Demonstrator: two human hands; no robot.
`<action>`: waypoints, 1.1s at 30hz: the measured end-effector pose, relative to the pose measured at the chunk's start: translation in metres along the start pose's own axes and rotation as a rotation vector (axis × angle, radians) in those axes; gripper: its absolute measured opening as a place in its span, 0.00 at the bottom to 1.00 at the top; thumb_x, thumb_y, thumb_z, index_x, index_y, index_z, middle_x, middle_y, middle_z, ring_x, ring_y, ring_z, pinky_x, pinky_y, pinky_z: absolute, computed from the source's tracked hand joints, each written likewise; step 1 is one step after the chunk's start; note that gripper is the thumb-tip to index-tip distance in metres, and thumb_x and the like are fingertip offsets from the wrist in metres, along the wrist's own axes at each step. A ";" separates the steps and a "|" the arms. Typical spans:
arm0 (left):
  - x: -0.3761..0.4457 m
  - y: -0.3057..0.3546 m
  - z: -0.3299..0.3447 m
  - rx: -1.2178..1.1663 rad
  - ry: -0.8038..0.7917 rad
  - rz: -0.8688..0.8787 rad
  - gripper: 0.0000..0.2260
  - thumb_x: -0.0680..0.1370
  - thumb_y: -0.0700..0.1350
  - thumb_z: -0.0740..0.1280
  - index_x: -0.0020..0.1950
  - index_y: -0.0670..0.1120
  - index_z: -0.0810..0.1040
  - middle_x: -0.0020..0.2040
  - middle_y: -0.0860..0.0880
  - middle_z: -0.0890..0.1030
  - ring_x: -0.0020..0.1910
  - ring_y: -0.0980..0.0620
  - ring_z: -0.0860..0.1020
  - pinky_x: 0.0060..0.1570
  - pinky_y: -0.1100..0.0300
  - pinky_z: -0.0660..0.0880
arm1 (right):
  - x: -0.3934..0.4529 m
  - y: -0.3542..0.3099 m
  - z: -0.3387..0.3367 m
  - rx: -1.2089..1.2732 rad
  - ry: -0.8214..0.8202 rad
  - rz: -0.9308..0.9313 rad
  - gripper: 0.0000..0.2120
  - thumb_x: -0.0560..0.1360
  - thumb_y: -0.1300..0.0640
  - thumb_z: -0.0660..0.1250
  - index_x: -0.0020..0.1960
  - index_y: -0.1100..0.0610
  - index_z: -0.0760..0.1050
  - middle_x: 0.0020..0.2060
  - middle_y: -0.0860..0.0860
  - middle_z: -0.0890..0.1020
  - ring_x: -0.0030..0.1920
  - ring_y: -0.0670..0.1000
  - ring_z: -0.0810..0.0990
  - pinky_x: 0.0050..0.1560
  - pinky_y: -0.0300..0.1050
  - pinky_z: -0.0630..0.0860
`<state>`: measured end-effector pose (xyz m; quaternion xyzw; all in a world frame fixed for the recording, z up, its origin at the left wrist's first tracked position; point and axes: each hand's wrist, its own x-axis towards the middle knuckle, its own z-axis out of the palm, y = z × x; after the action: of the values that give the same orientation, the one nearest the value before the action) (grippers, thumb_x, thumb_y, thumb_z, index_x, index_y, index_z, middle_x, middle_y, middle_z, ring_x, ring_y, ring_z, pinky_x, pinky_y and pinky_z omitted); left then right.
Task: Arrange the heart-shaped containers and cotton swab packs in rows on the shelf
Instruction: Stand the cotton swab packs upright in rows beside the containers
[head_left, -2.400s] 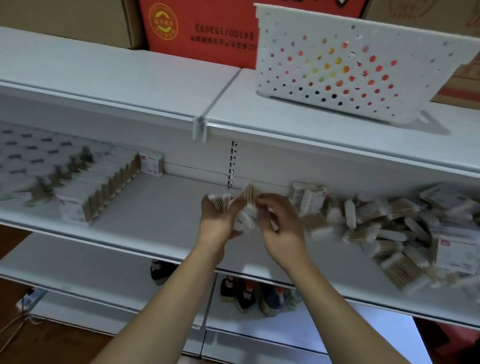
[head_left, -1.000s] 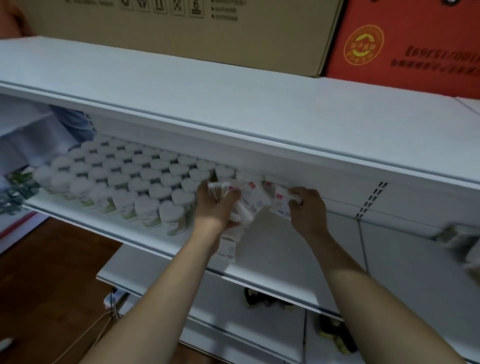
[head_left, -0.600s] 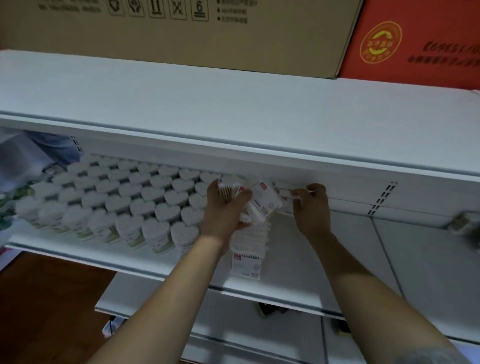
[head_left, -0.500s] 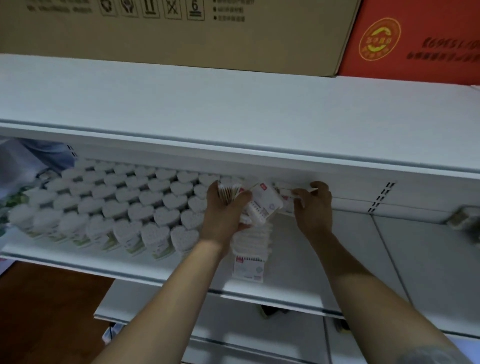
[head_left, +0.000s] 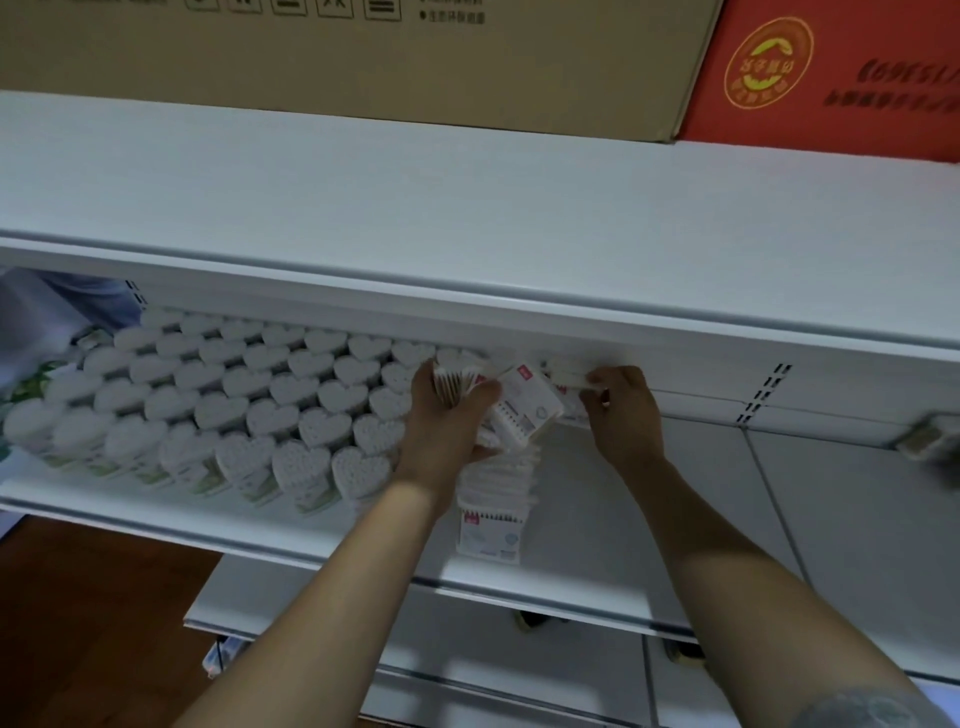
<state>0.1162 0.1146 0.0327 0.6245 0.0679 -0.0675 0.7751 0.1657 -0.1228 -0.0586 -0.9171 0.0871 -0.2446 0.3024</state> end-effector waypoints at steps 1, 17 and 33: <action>-0.001 -0.001 0.002 -0.003 0.007 -0.006 0.33 0.77 0.45 0.73 0.78 0.55 0.60 0.59 0.53 0.77 0.55 0.51 0.80 0.37 0.56 0.81 | 0.001 0.001 -0.001 0.001 -0.011 -0.009 0.10 0.75 0.59 0.71 0.56 0.57 0.80 0.56 0.55 0.76 0.42 0.57 0.81 0.49 0.51 0.79; -0.018 -0.008 0.017 -0.028 0.061 -0.006 0.32 0.77 0.44 0.72 0.77 0.54 0.61 0.63 0.48 0.76 0.53 0.52 0.79 0.36 0.57 0.82 | -0.004 -0.003 -0.023 0.039 -0.052 0.030 0.20 0.76 0.54 0.71 0.66 0.57 0.73 0.61 0.57 0.76 0.47 0.55 0.82 0.49 0.51 0.79; -0.024 -0.016 0.046 -0.012 -0.151 0.001 0.29 0.77 0.48 0.72 0.75 0.56 0.63 0.61 0.50 0.80 0.56 0.48 0.83 0.48 0.44 0.83 | -0.060 -0.043 -0.094 0.895 -0.116 0.452 0.05 0.80 0.59 0.66 0.50 0.57 0.81 0.42 0.58 0.84 0.42 0.55 0.83 0.46 0.54 0.82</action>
<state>0.0902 0.0670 0.0319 0.6128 0.0095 -0.1136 0.7819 0.0669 -0.1180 0.0087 -0.6678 0.1530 -0.1349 0.7159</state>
